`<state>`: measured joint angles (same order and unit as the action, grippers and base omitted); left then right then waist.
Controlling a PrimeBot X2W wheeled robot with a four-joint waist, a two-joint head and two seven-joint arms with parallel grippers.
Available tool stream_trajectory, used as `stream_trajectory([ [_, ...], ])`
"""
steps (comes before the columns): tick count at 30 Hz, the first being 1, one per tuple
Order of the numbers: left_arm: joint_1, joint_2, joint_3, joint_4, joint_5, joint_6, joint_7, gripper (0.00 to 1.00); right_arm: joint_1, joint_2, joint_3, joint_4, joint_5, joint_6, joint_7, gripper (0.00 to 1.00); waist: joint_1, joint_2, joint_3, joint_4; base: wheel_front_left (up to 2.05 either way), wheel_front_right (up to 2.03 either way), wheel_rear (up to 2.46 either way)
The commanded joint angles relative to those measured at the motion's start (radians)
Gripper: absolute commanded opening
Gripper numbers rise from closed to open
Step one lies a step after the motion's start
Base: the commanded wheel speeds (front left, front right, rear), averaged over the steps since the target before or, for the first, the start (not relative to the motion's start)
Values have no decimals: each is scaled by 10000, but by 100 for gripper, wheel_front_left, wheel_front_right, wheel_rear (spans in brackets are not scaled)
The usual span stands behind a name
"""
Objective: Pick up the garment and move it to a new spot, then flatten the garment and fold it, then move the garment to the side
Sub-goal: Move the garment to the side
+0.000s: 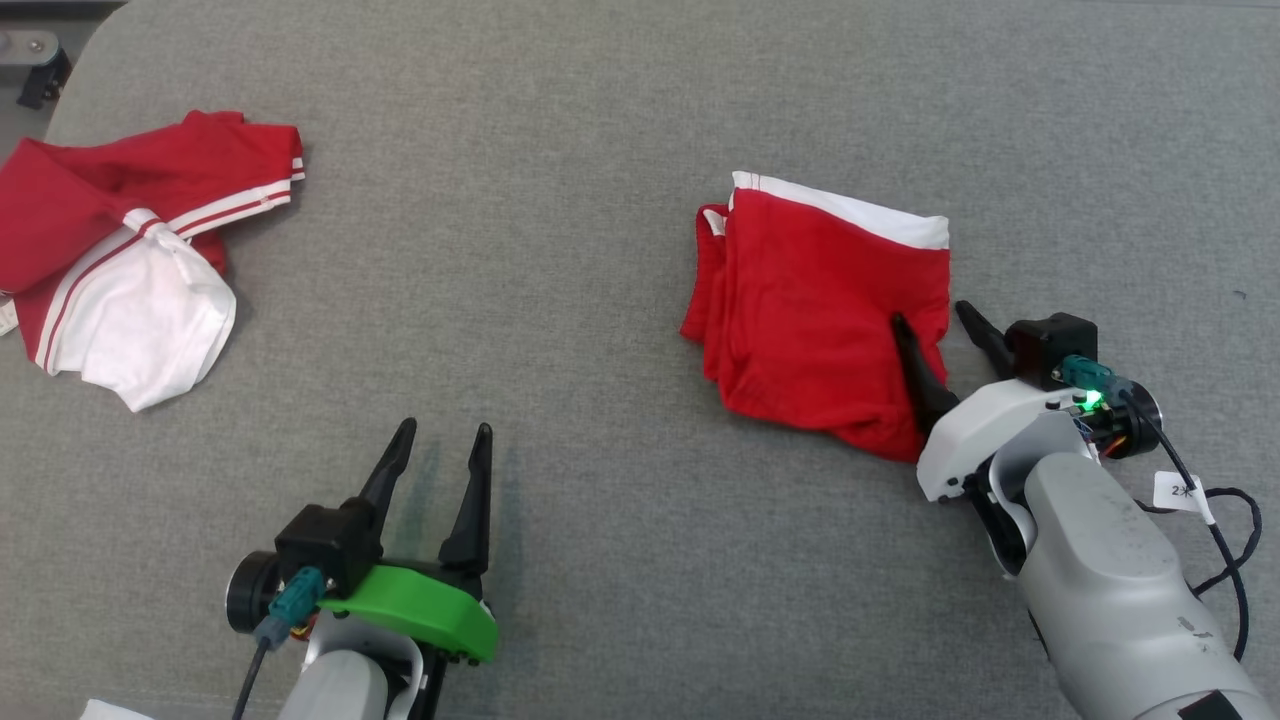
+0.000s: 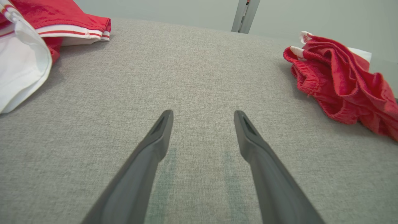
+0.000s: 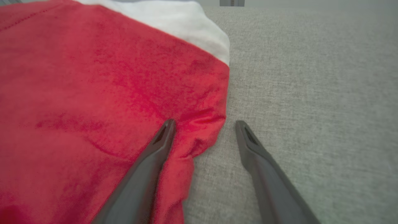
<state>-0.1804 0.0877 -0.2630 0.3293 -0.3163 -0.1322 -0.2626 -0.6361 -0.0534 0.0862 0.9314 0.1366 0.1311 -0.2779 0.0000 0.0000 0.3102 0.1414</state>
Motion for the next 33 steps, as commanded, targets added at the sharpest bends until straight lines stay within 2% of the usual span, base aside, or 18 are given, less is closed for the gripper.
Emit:
stream_trajectory([
  [1, -88, 93, 24, -60, -58, 32, -32, 100, 452, 49, 112, 418, 55, -8, 274, 0, 0, 0, -9, -151, 0, 0, 0],
  [4, -60, 196, 45, -162, 11, 34, -32, 100, 615, 29, -64, -15, 128, -13, 245, 0, 0, 0, -139, -591, 0, 0, 0],
  [8, -144, 330, -25, -363, 102, 32, -34, 100, 833, -47, -400, -722, 179, -27, 193, 0, 0, 0, -345, -1508, 0, 0, 0],
  [14, -242, 521, -474, -638, 217, 34, -32, 100, 1203, -9, -279, -1291, 138, -23, 173, 0, 0, 0, -542, -3356, 0, 0, 0],
  [16, -307, 543, -718, -743, 216, 34, -32, 100, 1354, -12, -85, -1526, 316, -22, 157, 0, 0, 0, -570, -4288, 0, 0, 0],
  [22, -271, 665, -1034, -723, 155, 34, -32, 100, 1649, 14, 295, -1938, 499, -13, 135, 0, 0, 0, -528, -5640, 0, 0, 0],
  [28, -321, 811, -1353, -657, 160, 32, -32, 100, 1815, 20, 292, -1996, 575, -13, 135, 0, 0, 0, -357, -6177, 0, 0, 0],
  [33, -480, 1081, -1508, -608, 117, 34, -32, 100, 1442, 25, 211, -1958, 124, -13, 135, 0, 0, 0, 20, -6068, 0, 0, 0],
])
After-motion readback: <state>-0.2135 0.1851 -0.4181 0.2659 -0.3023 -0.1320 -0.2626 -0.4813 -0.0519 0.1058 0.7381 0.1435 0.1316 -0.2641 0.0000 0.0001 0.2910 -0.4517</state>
